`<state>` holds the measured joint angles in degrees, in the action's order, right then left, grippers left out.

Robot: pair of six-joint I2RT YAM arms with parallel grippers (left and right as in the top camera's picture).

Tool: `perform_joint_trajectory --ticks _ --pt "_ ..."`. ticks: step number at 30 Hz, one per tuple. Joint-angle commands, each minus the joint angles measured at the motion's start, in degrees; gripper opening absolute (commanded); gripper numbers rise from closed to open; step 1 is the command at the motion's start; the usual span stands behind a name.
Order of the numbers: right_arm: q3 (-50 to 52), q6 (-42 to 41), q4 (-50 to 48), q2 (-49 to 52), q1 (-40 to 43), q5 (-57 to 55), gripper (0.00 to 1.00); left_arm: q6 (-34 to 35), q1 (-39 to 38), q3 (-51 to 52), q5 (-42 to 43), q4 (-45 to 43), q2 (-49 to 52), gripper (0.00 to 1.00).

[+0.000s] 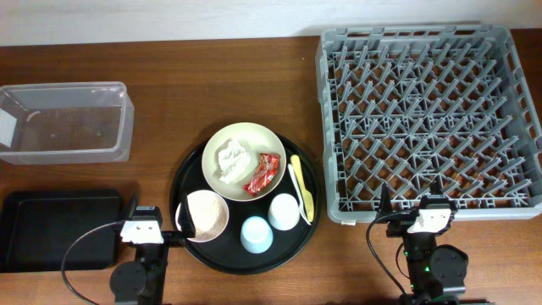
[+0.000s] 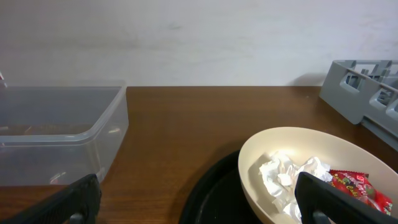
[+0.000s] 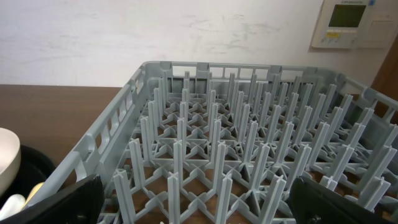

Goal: Sort waste into correct bins and load items into the dishwasher rack

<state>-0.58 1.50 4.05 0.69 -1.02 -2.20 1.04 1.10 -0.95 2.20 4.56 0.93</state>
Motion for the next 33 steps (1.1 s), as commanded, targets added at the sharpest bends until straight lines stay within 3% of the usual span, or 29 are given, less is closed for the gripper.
perform_joint_trajectory --ticks 1,11,14,17,21,26,30,33 --pt "0.26 -0.33 0.31 -0.33 -0.48 -1.11 0.98 -1.09 0.09 0.44 0.85 -0.15 -0.63 0.99" --pt "0.26 -0.33 0.31 -0.33 -0.48 -1.14 0.98 -1.07 0.09 0.42 1.73 -0.26 -0.63 0.99" --pt "0.26 -0.31 0.31 -0.33 -0.48 -1.11 0.98 -0.35 0.09 -0.92 14.58 -4.79 -0.63 0.99" --pt "0.26 -0.33 0.31 -0.33 -0.48 -1.14 0.98 2.89 0.09 -6.88 14.78 -4.39 -0.63 0.99" --pt "0.26 -0.33 0.31 -0.33 -0.48 -1.11 0.98 4.07 0.09 -19.85 15.67 -2.27 3.15 0.99" --pt "0.26 -0.31 0.31 -0.33 -0.48 -1.11 0.98 4.07 0.09 -43.71 16.55 2.43 19.39 0.99" --pt "0.26 -0.31 0.31 -0.33 -0.48 -1.11 0.98 3.17 0.09 -71.58 18.14 18.93 41.35 0.99" --pt "0.26 -0.33 0.31 -0.33 -0.48 -1.11 0.98 3.15 0.09 -95.32 18.18 42.14 60.57 0.99"
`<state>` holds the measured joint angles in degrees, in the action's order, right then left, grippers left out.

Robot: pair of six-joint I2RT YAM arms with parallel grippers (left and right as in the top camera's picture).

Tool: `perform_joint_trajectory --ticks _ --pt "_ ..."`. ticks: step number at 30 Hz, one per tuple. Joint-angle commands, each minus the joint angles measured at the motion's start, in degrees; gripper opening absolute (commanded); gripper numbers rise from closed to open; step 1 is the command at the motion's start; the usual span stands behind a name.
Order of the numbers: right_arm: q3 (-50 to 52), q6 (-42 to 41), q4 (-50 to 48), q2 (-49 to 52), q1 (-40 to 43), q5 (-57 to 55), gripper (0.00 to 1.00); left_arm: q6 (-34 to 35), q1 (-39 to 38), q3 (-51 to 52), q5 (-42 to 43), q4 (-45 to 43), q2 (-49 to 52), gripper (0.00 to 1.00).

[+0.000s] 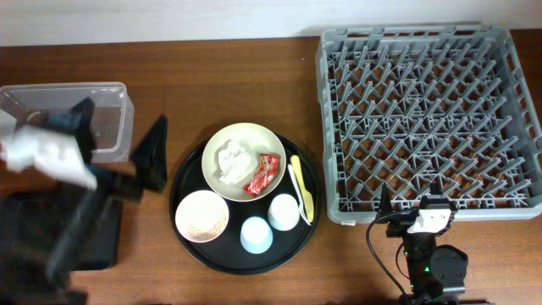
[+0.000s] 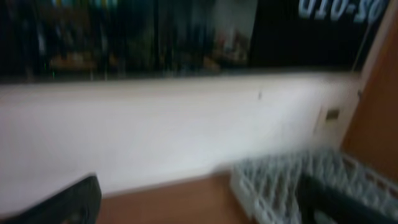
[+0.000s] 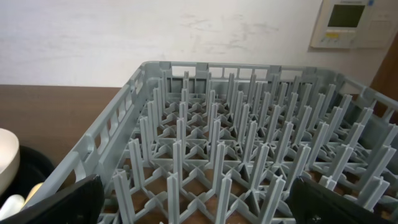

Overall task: Sort waste into correct bins and load items into the dishwasher rack
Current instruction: 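Reach the left gripper to the beige plate and grasp the white tissue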

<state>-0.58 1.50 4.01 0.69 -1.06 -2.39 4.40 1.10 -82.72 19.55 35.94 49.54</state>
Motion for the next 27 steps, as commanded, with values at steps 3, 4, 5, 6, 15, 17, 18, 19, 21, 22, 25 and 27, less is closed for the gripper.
perform_joint_trajectory --ticks 3,4,5,6,15,17,18,19,21,22,25,27 --pt "0.26 -0.33 0.35 -0.33 -0.44 -0.92 0.98 -0.98 0.07 -28.55 0.87 29.22 27.43 0.99" --pt "0.26 -0.31 0.35 -0.33 -0.44 -0.94 0.98 -0.94 0.07 -29.97 1.57 31.58 30.45 0.99" --pt "0.26 -0.31 0.35 -0.33 -0.44 -0.92 0.98 -0.98 0.09 -30.08 4.24 33.62 33.83 0.99" --pt "0.26 -0.33 0.35 -0.33 -0.44 -0.92 0.98 -0.94 0.09 -30.05 4.72 34.62 37.35 0.99" --pt "0.26 -0.31 0.35 -0.33 -0.44 -0.94 0.98 -0.5 -7.28 -29.77 -1.33 46.88 53.92 0.75" --pt "0.26 -0.33 0.35 -0.33 -0.44 -0.92 0.98 3.96 -12.09 -29.77 -9.49 46.82 55.69 0.73" --pt "0.26 -0.31 0.35 -0.33 -0.44 -0.92 0.98 5.84 -13.25 -29.75 -12.76 46.82 56.17 0.73" --pt "0.26 -0.33 0.35 -0.33 -0.44 -0.92 0.98 8.35 -14.73 -29.7 -16.13 46.8 56.63 0.73" --pt "0.26 -0.31 0.35 -0.33 -0.44 -0.92 0.98 11.89 -18.01 -28.7 -18.93 45.75 58.25 0.74" --pt "0.26 -0.31 0.35 -0.33 -0.44 -0.92 0.98 12.07 -18.97 -27.82 -18.97 44.92 58.84 0.93" --pt "0.26 -0.31 0.35 -0.33 -0.44 -0.92 0.98 14.4 -20.22 -22.34 -18.91 40.26 61.18 0.99" --pt "0.26 -0.33 0.35 -0.33 -0.44 -0.92 0.98 15.72 -20.24 -19.82 -18.67 39.08 62.2 0.99"
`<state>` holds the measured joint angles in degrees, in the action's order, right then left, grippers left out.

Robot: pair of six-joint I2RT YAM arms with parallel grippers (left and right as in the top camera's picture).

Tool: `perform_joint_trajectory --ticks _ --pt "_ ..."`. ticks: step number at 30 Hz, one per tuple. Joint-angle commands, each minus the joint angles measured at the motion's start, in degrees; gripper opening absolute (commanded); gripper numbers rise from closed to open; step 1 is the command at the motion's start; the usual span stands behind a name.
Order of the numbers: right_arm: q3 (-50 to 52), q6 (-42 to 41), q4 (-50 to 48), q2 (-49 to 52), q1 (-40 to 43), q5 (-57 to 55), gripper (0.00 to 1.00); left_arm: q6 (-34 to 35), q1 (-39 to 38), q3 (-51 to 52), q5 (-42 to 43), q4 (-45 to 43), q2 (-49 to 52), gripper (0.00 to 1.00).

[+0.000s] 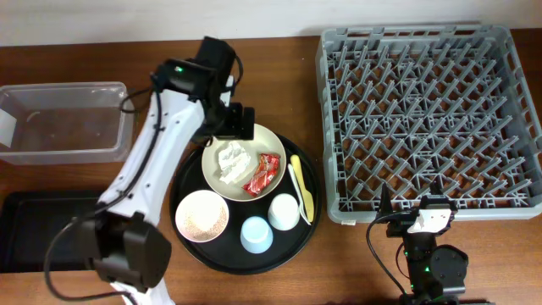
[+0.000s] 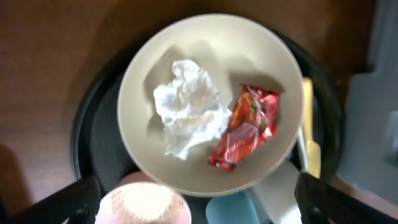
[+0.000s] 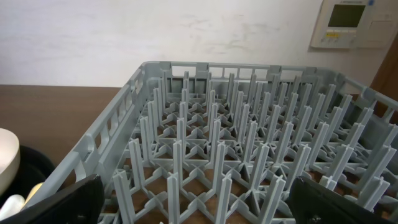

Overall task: Sort waste into correct bins and load items into the dishwasher rack
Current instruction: 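Reach the left gripper to the beige plate and grasp the white tissue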

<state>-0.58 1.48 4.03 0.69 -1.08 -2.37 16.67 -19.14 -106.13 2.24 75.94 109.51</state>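
A cream bowl (image 1: 246,161) on the black round tray (image 1: 190,182) holds a crumpled white tissue (image 2: 189,109) and a red wrapper (image 2: 245,127). My left gripper (image 1: 233,127) hangs above the bowl's far left rim, pointing down. Its fingers (image 2: 68,199) are spread wide and hold nothing. The tray also carries a pink bowl (image 1: 201,216), a blue cup (image 1: 256,235), a white cup (image 1: 284,212) and a yellow spoon (image 1: 298,182) beside a white one. My right gripper (image 1: 410,202) rests open at the front edge of the grey dishwasher rack (image 1: 428,119).
A clear plastic bin (image 1: 63,121) stands at the far left, and a black bin (image 1: 51,229) lies in front of it. The rack (image 3: 249,155) fills the right side of the table, and the left arm spans from the front edge to the bowl.
My left arm was a blur over the left side by the clear bin, its camera facing the wall. Now it is over the cream bowl, looking straight down. The right arm has not moved.
Both arms first rested at the table's front edge, the left gripper beside the tray and the right one at the rack. Then the left arm was up over the left side near the bins. Now it hangs open above the bowl of waste.
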Motion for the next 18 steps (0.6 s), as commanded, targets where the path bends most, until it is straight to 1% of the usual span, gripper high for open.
perform_joint_trajectory --ticks 1,2,4,7,14,18 --pt "0.26 -0.28 0.33 -0.33 -0.42 -0.94 0.98 3.72 0.0 5.25 -0.9 -1.4 3.08 0.93" --pt "0.26 -0.31 0.33 -0.33 -0.42 -0.94 0.98 3.69 -0.33 7.52 -0.24 -2.64 4.0 0.81" --pt "0.26 -0.28 0.33 -0.33 -0.42 -0.94 0.98 3.69 -1.01 10.73 -0.11 -5.92 4.26 0.79" --pt "0.26 -0.31 0.33 -0.33 -0.42 -0.94 0.98 3.69 -2.6 14.78 -0.17 -11.5 4.26 0.78" --pt "0.26 -0.31 0.33 -0.33 -0.42 -0.96 0.98 3.69 -3.32 22.91 -0.63 -22.73 4.28 0.77" --pt "0.26 -0.28 0.33 -0.33 -0.42 -0.94 0.98 3.69 -3.32 23.21 -2.32 -23.47 4.28 0.75"
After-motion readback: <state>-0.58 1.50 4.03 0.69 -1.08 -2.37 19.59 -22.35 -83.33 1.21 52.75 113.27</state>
